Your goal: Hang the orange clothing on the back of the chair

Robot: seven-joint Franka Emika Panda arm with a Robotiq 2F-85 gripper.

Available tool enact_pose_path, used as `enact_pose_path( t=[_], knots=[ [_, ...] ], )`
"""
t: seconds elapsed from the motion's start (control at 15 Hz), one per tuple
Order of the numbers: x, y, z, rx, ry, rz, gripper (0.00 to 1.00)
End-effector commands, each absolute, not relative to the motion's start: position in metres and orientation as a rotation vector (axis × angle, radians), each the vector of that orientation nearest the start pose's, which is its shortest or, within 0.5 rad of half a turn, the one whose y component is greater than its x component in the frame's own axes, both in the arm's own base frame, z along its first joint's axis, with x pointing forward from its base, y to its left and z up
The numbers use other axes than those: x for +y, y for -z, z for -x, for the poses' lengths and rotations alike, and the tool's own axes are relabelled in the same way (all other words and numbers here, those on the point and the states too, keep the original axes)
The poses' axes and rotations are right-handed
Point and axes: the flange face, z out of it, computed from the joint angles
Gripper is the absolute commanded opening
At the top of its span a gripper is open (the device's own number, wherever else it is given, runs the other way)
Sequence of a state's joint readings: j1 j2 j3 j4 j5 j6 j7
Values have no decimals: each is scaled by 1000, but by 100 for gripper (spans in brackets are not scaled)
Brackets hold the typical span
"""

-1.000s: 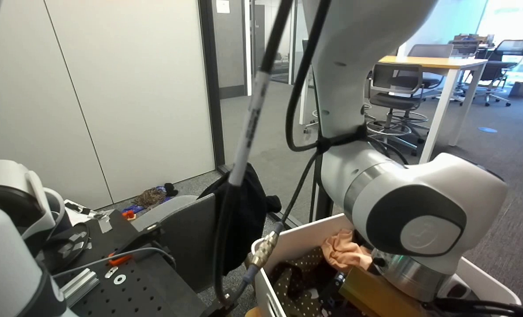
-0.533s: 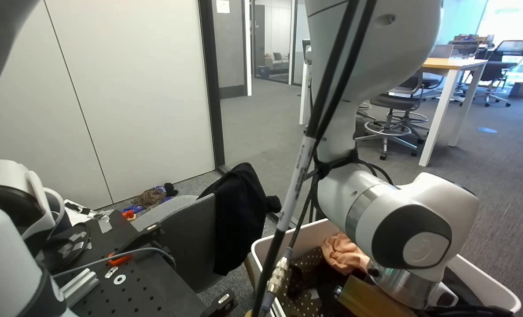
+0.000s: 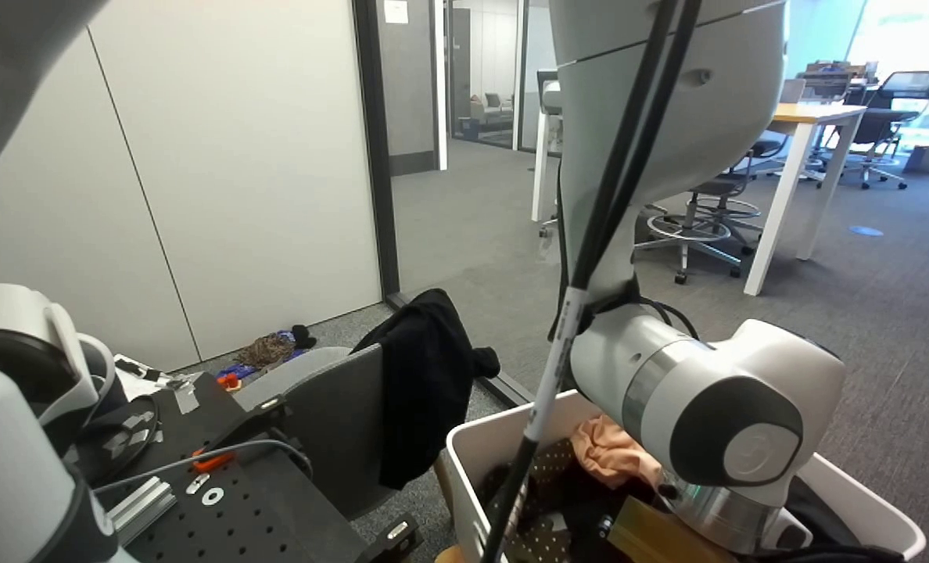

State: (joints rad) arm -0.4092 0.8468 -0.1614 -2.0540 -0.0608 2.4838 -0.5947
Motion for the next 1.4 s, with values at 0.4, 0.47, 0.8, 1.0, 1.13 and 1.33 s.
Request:
enact_pose_path(
  t=[0.4,0.47,0.8,1.0,1.13,1.33],
  knots=[
    [-291,4,-428,-173,-624,2942,44],
    [-292,4,-429,-170,-625,2938,36],
    [-292,2,-432,-176,-609,2905,6],
    [-291,2,-434,-188,-622,2887,7],
    [-289,0,-435,-206,-615,2866,7],
    [-284,-14,-437,-255,-564,2806,7]
  ],
)
